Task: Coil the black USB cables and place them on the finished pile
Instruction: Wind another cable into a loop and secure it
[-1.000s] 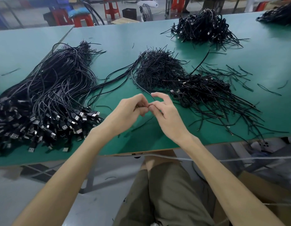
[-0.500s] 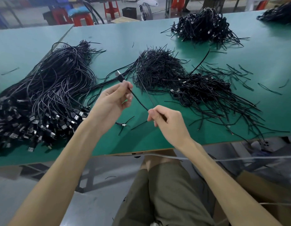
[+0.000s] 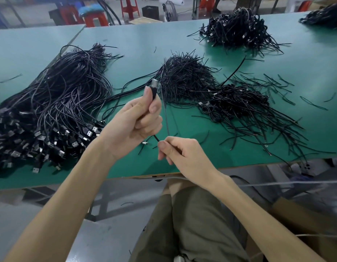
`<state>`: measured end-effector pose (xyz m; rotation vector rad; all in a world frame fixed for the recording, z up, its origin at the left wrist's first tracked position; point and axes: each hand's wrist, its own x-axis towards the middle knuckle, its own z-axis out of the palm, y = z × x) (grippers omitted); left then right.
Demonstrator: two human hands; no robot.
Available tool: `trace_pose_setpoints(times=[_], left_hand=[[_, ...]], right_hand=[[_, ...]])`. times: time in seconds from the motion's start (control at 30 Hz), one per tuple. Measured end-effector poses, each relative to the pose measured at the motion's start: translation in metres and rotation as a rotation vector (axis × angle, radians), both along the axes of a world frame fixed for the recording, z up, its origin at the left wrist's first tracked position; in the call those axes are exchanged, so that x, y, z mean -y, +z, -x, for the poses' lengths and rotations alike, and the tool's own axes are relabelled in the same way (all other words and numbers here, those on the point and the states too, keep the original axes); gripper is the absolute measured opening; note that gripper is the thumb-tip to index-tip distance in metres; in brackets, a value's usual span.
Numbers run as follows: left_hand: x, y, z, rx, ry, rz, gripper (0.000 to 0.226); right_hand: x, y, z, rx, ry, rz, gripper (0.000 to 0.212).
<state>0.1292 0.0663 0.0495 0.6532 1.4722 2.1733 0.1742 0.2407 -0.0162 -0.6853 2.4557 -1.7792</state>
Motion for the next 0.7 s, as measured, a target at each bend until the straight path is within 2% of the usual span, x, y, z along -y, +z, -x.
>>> trace_pose_setpoints(times=[0.2,0.3,0.4,0.47,0.53,0.6,0.7], left_hand=[[0.004,0.002,0.0,0.047,-0.007,-0.033,0.031],[0.005,0.003,-0.001,0.054,0.02,-0.031,0.032],[0.006,0.006,-0.001,0.063,0.062,-0.093,0.037],[0.009,0.008,-0.002,0.035,0.01,-0.16,0.036],[0.012,0.008,-0.004,-0.047,-0.108,-0.163,0.031],[0.012,0.008,-0.005,-0.156,-0.209,0.022,0.028],[0.002,-0.004,-0.004,-0.397,-0.188,0.61,0.03]], right_hand=[[0.006,-0.001,-0.009,0.073,0.025,0.118,0.044],[0.001,-0.004,-0.008,0.011,0.025,0.039,0.042],[-0.012,-0.005,0.003,-0.085,-0.023,-0.134,0.039],[-0.022,-0.005,0.012,-0.088,-0.081,-0.202,0.041],[-0.032,-0.004,0.02,-0.085,-0.164,-0.19,0.043],[-0.039,0.001,0.028,-0.097,-0.259,-0.175,0.046],[-0.039,0.011,0.036,-0.103,-0.348,-0.16,0.05]])
